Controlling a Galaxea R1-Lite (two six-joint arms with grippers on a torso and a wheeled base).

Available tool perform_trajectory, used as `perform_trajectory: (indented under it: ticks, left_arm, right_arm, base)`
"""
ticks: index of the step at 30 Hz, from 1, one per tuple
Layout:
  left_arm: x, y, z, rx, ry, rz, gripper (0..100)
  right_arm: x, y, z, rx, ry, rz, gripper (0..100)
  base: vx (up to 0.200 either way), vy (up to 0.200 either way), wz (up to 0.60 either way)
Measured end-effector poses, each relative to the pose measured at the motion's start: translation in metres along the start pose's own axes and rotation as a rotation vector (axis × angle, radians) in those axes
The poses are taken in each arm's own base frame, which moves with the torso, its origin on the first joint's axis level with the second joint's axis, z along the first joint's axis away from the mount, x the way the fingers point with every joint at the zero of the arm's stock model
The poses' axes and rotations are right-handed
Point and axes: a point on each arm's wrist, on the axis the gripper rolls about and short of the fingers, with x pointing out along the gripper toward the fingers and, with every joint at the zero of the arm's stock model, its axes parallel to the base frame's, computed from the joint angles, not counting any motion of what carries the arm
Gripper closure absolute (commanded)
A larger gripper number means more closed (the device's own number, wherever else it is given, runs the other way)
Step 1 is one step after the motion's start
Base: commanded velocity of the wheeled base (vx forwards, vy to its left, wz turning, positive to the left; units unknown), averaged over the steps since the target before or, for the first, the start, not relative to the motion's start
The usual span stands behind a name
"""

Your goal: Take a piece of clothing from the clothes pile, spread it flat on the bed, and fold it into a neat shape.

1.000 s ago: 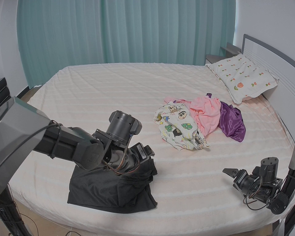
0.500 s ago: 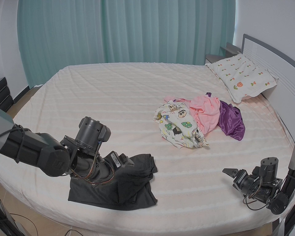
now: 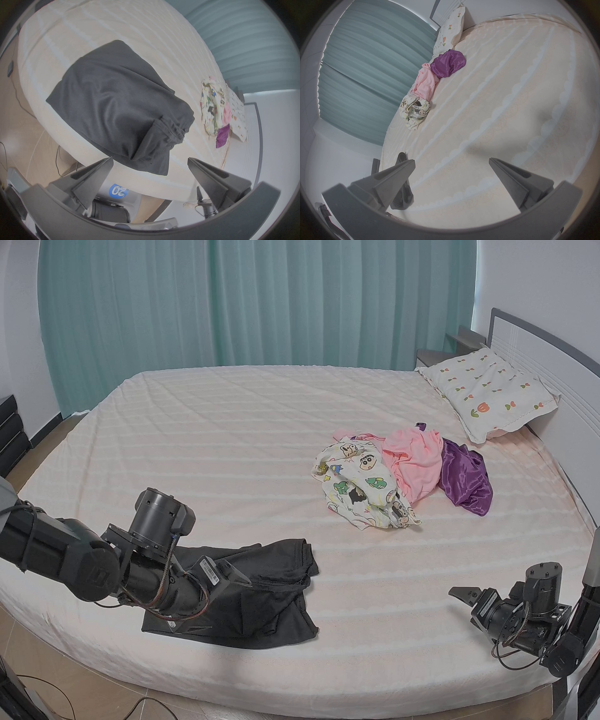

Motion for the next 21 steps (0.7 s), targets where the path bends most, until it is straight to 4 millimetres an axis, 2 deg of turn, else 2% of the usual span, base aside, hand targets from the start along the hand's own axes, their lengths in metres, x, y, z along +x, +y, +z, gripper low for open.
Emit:
perform_trajectory:
  ticks: [10,16,21]
  left_arm:
    - [-0.015,0.012,0.014,-0.061,-0.034,-0.012,0]
    - [-0.022,0.019,0.02,-0.085,-0.052,-0.015,0]
    - [-0.023,0.022,0.021,-0.094,-0.028,-0.027,0]
  right_arm:
    - [0.004,0.015,-0.002,-0.053,-0.031,0.091,0]
    - [0.021,0.029,-0.007,-0.133,-0.016,0.092,0]
    - [0.039,0.043,-0.016,-0.185,0.013,0.026,0]
  base:
    - [0.0,0.2,0.0]
    - [0.0,0.2,0.0]
    - [0.0,0.2,0.0]
